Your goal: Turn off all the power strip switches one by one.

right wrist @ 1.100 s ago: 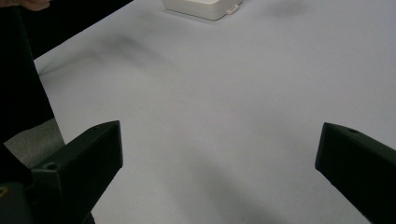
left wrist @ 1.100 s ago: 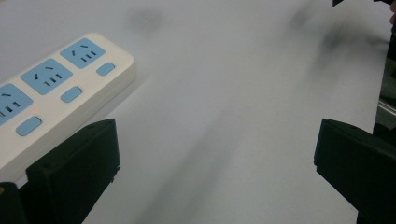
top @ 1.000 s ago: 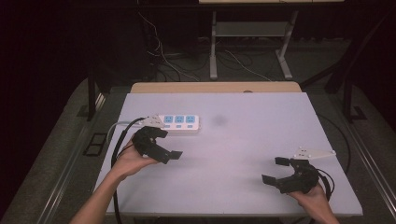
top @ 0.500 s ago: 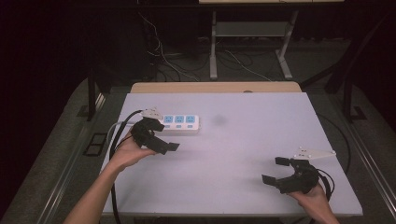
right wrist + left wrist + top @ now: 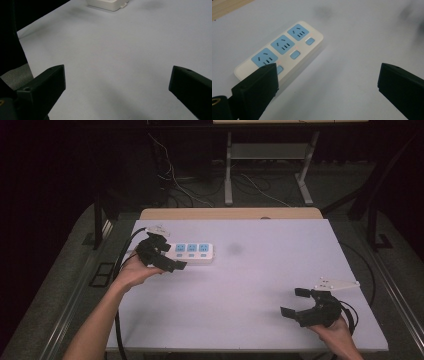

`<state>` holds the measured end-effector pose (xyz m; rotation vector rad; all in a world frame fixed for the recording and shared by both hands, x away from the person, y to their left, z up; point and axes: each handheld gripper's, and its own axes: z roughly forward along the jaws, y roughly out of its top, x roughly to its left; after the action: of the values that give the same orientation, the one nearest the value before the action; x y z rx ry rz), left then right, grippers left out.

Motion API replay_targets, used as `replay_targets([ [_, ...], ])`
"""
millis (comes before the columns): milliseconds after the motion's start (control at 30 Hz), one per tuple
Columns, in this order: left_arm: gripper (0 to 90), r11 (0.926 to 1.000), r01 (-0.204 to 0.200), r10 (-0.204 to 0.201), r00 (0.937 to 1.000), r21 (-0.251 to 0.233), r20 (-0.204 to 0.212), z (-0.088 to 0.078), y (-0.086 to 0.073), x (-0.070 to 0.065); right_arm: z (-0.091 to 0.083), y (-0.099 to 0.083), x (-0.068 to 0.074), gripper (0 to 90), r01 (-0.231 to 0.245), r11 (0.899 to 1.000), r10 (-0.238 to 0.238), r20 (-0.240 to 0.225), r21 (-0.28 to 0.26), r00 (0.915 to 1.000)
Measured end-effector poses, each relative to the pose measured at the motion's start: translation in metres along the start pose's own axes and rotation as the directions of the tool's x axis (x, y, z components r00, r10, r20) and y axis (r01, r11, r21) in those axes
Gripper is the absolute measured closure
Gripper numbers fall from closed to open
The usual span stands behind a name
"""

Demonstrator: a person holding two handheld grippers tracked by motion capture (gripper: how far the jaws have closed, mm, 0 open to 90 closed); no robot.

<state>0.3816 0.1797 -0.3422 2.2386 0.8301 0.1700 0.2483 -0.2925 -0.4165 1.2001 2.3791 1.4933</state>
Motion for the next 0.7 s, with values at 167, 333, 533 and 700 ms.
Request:
replay_targets([
  [167, 5.0, 1.0000, 0.009, -0.009, 0.9999, -0.002, -0.011, -0.001, 0.006, 0.007, 0.000, 0.000, 0.000, 0.6, -0.002, 1.000, 0.002, 0.000, -0.001, 1.0000],
  [333, 7.4, 0.9996, 0.023, -0.023, 0.9997, -0.013, -0.010, 0.000, 0.010, 0.013, 0.002, 0.000, 0.002, 0.6, 0.004, 1.000, -0.004, -0.002, 0.004, 1.0000],
  [533, 14.7, 0.9993, 0.035, -0.035, 0.9993, -0.010, -0.014, 0.003, 0.012, 0.020, 0.004, 0.001, 0.001, 0.6, 0.005, 1.000, -0.005, -0.004, 0.009, 1.0000],
  [700, 19.6, 0.9971, 0.075, -0.075, 0.9971, -0.014, -0.011, 0.008, 0.013, 0.028, 0.004, 0.001, 0.001, 0.6, 0.008, 1.000, -0.007, -0.004, 0.008, 1.0000],
])
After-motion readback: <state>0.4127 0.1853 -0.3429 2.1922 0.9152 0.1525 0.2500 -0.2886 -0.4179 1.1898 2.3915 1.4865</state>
